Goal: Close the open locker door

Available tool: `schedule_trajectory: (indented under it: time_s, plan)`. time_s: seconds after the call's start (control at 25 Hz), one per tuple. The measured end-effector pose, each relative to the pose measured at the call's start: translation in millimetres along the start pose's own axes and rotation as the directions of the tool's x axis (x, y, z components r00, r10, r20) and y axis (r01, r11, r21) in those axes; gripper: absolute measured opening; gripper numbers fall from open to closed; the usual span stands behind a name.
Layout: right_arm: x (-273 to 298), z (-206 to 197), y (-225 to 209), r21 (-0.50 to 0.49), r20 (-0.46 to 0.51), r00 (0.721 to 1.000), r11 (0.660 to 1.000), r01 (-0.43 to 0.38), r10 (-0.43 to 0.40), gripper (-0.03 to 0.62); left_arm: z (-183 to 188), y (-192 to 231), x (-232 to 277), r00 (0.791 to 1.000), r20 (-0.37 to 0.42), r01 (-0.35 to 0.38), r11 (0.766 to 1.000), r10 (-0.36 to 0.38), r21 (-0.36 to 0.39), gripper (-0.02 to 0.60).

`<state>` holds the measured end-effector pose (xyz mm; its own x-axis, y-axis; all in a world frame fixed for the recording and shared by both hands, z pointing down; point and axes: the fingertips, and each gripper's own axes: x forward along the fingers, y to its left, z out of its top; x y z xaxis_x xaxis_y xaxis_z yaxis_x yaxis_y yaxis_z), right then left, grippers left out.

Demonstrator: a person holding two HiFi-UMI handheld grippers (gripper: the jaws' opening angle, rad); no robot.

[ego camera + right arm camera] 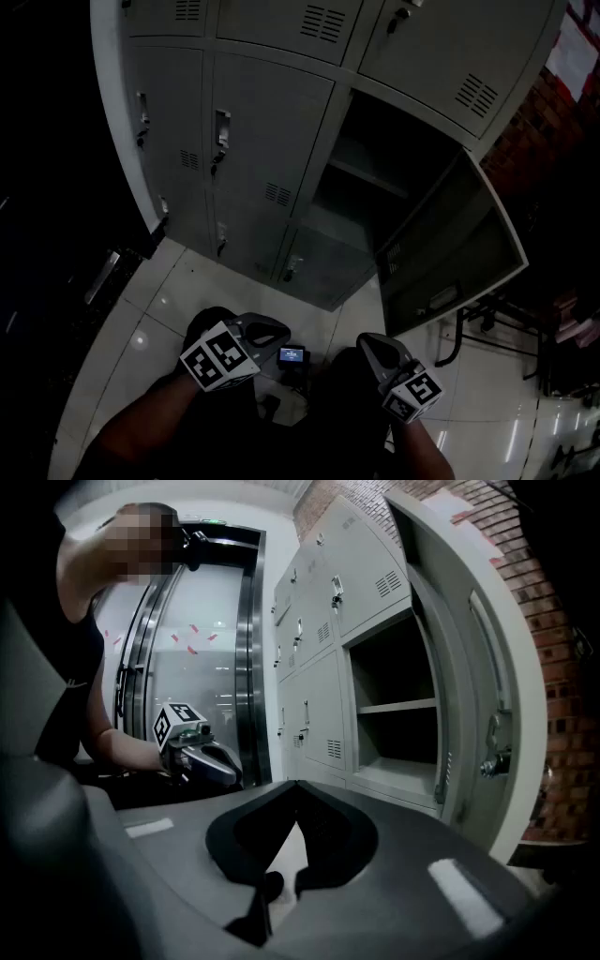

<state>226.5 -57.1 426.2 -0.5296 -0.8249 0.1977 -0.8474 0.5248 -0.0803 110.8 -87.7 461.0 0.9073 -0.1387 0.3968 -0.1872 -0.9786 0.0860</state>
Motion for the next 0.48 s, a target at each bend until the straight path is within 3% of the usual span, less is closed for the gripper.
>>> schedule_trajectory:
  time_s: [0.28, 0.48]
  plan:
    - [-1.5, 12.6, 8.5, 0.091, 0.089, 0.996, 0.996, -0.025, 0.017, 0.002, -4.6, 3.5, -4.1, 1.000, -0.013, -0.015, 1.000, 0.015, -0.012, 0.012]
    - [-20.1, 10.0, 1.8, 0.119, 0.063, 0.997, 0.992, 0.029, -0.037, 0.002, -3.8, 2.6, -3.1, 1.000, -0.009, -0.012, 1.000, 0.012, -0.009, 0.012]
